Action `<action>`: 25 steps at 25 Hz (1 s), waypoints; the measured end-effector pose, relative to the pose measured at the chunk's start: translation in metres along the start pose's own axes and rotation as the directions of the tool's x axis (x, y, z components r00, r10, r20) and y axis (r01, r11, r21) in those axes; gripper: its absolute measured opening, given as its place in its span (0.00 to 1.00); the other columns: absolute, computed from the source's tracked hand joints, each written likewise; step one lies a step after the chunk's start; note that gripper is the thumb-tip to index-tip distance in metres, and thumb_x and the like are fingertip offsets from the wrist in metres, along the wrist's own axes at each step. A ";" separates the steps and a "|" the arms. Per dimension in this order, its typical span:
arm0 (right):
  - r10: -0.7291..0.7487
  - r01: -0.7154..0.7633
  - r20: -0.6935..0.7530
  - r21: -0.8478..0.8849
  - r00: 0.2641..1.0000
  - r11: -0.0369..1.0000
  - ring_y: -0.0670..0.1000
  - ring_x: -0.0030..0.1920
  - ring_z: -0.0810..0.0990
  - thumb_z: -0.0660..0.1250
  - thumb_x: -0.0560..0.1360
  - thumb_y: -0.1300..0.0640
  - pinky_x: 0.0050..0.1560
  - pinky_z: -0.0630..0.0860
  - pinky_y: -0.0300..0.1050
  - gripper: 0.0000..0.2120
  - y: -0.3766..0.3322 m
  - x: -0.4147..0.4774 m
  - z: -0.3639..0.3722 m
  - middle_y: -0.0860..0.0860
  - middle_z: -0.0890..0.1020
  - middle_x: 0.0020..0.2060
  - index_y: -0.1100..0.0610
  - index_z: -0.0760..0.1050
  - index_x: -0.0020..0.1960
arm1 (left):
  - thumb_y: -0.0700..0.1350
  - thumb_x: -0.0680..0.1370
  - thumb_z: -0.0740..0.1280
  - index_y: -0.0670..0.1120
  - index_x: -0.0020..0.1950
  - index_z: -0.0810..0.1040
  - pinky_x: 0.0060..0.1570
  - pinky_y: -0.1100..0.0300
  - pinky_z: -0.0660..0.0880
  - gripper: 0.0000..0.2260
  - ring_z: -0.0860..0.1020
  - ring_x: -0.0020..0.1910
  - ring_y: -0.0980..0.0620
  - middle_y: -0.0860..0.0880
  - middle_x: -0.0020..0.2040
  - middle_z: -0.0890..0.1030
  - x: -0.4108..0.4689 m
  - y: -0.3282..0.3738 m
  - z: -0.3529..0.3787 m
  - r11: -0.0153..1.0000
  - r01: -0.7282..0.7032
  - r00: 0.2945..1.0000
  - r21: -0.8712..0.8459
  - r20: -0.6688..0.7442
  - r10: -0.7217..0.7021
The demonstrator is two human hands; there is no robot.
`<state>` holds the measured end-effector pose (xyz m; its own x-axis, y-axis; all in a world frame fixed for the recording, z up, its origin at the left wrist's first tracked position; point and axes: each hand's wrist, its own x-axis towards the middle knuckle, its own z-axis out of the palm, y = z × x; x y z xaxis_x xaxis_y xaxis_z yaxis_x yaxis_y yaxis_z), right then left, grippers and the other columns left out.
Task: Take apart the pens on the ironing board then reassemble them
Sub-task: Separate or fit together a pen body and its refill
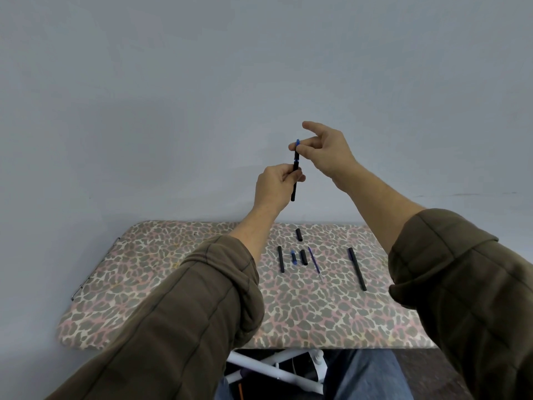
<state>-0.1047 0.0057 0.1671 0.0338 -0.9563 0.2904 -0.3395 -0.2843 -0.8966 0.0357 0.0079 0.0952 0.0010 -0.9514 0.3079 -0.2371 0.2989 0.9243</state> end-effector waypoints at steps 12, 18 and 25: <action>0.009 -0.008 0.051 -0.022 0.999 1.000 0.45 0.63 0.81 0.68 0.81 0.63 0.63 0.71 0.40 0.30 -0.005 0.002 0.003 0.47 0.87 0.56 0.56 0.65 0.80 | 0.45 0.83 0.67 0.46 0.57 0.84 0.50 0.63 0.74 0.08 0.84 0.54 0.55 0.52 0.47 0.88 0.002 0.000 -0.003 0.999 -0.001 1.000 0.036 -0.001 0.001; -0.017 0.015 -0.080 -0.029 0.997 0.999 0.50 0.55 0.85 0.74 0.78 0.61 0.57 0.77 0.42 0.28 -0.004 0.002 0.007 0.54 0.86 0.50 0.57 0.71 0.76 | 0.45 0.83 0.66 0.47 0.57 0.84 0.53 0.62 0.75 0.07 0.84 0.54 0.55 0.52 0.47 0.88 0.001 0.000 -0.002 0.999 -0.016 1.000 0.038 0.009 0.016; -0.012 0.012 0.009 0.002 1.000 1.000 0.45 0.62 0.82 0.70 0.79 0.62 0.60 0.75 0.38 0.31 -0.004 0.002 0.002 0.48 0.86 0.58 0.56 0.66 0.80 | 0.45 0.84 0.66 0.46 0.58 0.83 0.49 0.66 0.73 0.08 0.84 0.55 0.54 0.51 0.48 0.88 0.001 -0.001 -0.001 0.999 -0.005 1.000 0.040 0.009 0.005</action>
<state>-0.1013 0.0050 0.1706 0.0461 -0.9532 0.2987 -0.3374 -0.2963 -0.8935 0.0370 0.0064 0.0952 -0.0086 -0.9505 0.3105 -0.2756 0.3007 0.9130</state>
